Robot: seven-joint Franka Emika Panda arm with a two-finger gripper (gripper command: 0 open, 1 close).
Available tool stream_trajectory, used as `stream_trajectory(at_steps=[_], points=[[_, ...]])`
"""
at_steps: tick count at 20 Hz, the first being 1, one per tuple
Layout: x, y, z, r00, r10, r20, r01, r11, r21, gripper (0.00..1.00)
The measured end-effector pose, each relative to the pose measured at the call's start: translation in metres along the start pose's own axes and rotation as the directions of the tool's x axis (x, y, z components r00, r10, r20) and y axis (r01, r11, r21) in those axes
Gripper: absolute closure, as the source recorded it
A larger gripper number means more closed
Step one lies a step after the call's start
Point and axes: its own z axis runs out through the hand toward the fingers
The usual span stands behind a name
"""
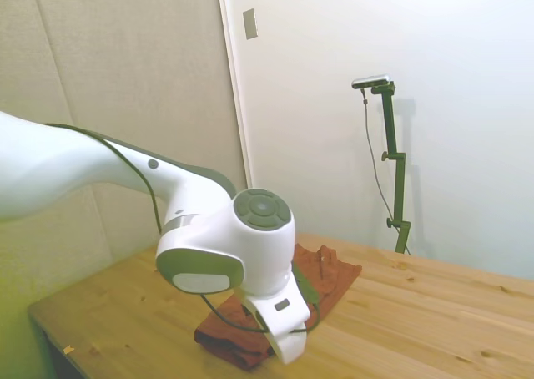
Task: Unfold the shorts
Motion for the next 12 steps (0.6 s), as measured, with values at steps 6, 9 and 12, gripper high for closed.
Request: stream_trajectory(at_steps=[6, 9, 12], points=[[0.028, 0.0, 0.006, 0.991, -0.002, 0.135, -0.009, 0.997, 0.077, 0.0], [0.04, -0.004, 0.022, 0.975, -0.018, 0.223, -0.002, 0.996, 0.088, 0.0], [0.049, -0.004, 0.037, 0.965, -0.022, 0.262, 0.003, 0.997, 0.073, 0.0]])
